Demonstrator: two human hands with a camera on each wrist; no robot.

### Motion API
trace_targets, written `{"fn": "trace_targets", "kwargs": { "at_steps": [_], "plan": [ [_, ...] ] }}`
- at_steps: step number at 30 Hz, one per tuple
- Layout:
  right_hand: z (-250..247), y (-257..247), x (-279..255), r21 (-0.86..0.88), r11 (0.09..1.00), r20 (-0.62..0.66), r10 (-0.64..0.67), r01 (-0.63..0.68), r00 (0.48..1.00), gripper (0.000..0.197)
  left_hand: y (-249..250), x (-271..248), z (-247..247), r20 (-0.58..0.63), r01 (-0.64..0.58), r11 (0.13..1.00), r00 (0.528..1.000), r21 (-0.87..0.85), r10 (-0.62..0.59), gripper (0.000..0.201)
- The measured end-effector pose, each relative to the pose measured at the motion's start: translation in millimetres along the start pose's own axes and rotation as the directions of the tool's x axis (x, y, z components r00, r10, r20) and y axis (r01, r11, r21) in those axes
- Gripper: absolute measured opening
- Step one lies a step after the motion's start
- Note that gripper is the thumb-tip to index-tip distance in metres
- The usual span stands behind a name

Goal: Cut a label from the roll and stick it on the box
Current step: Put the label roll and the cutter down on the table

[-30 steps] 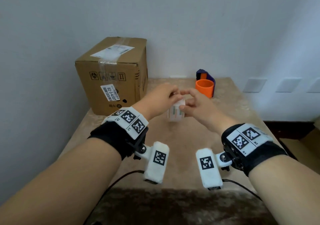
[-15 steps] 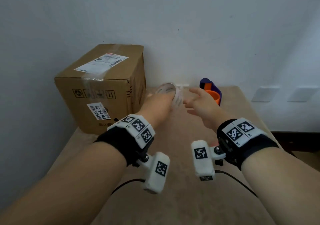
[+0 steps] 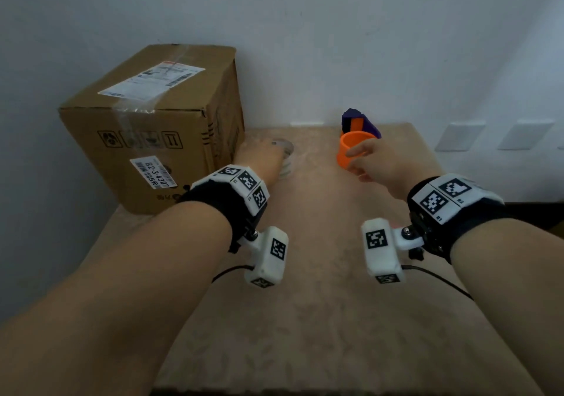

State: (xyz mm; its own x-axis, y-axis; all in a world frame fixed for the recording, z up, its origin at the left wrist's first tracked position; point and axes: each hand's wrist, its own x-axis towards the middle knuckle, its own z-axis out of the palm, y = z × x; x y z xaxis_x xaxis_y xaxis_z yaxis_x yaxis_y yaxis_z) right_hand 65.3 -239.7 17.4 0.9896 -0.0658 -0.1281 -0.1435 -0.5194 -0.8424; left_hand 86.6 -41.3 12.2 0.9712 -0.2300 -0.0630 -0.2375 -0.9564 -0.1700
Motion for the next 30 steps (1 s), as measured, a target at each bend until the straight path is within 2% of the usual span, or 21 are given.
{"fn": "trace_targets", "kwargs": {
  "at_steps": [2,4,6,8,10,13,15,18,19,20,22,23,26,30],
  "plan": [
    [-7.6,1.4,-10.0,-0.088,0.996,0.023,-0.024,0.026,0.999,0.022,1.5,-3.3,-3.4,-0.083,-0.015,0.999,0.996,-0.036,0.012,0.037],
    [-16.5,6.7,-19.8,-0.262,0.964,0.044,-0.026,0.037,0.999,0.015,3.0,-10.3,-2.0,-0.158,-0.072,0.993,0.986,-0.090,0.057,0.036],
    [-23.2,15.8,-30.1,-0.368,0.930,0.078,0.046,-0.014,0.996,0.004,6.3,-20.7,-5.0,-0.153,-0.088,0.981,0.986,-0.170,0.062,0.033],
    [-26.1,25.4,-43.1,-0.373,0.926,0.105,0.102,-0.056,0.989,0.008,7.9,-30.4,-5.0,-0.192,-0.136,0.964,0.977,-0.229,0.092,0.027],
    [-25.0,29.0,-61.8,-0.391,0.918,0.134,0.123,-0.062,0.983,0.008,9.8,-40.4,-5.2,-0.166,-0.145,0.959,0.980,-0.243,0.106,0.029],
    [-22.5,34.6,-78.2,-0.411,0.910,0.180,0.140,-0.055,0.974,0.032,13.7,-51.1,-5.8,-0.136,-0.130,0.958,0.986,-0.257,0.097,0.034],
    [-19.6,35.0,-82.5,-0.435,0.899,0.181,0.154,-0.061,0.971,0.036,16.0,-56.2,-6.5,-0.164,-0.143,0.952,0.981,-0.271,0.101,0.032],
    [-14.1,34.7,-86.2,-0.506,0.862,0.197,0.167,-0.045,0.966,0.024,19.0,-61.2,-3.8,-0.164,-0.139,0.946,0.982,-0.294,0.093,0.030],
    [-12.4,32.5,-88.3,-0.514,0.857,0.192,0.145,-0.027,0.971,0.014,19.0,-62.5,-2.2,-0.168,-0.143,0.943,0.981,-0.301,0.095,0.029],
    [-10.5,29.4,-89.7,-0.513,0.858,0.175,0.111,-0.005,0.978,0.014,18.4,-63.2,-0.7,-0.181,-0.152,0.939,0.979,-0.310,0.099,0.028],
    [-4.6,24.4,-86.9,-0.467,0.884,0.111,0.057,0.002,0.992,0.029,16.0,-65.3,1.2,-0.202,-0.161,0.930,0.975,-0.330,0.097,0.026],
    [-0.6,22.3,-81.8,-0.385,0.923,0.080,0.042,-0.008,0.996,0.028,14.5,-65.4,2.3,-0.221,-0.167,0.926,0.971,-0.339,0.094,0.025],
    [10.5,14.8,-62.0,-0.087,0.995,0.048,0.053,-0.049,0.997,0.008,11.8,-62.3,1.7,-0.244,-0.169,0.920,0.966,-0.353,0.084,0.024],
    [27.6,2.2,-33.4,0.203,0.966,0.036,0.155,-0.159,0.987,0.010,6.6,-48.0,-8.5,-0.303,-0.167,0.905,0.952,-0.392,0.045,0.022]
  ]
}}
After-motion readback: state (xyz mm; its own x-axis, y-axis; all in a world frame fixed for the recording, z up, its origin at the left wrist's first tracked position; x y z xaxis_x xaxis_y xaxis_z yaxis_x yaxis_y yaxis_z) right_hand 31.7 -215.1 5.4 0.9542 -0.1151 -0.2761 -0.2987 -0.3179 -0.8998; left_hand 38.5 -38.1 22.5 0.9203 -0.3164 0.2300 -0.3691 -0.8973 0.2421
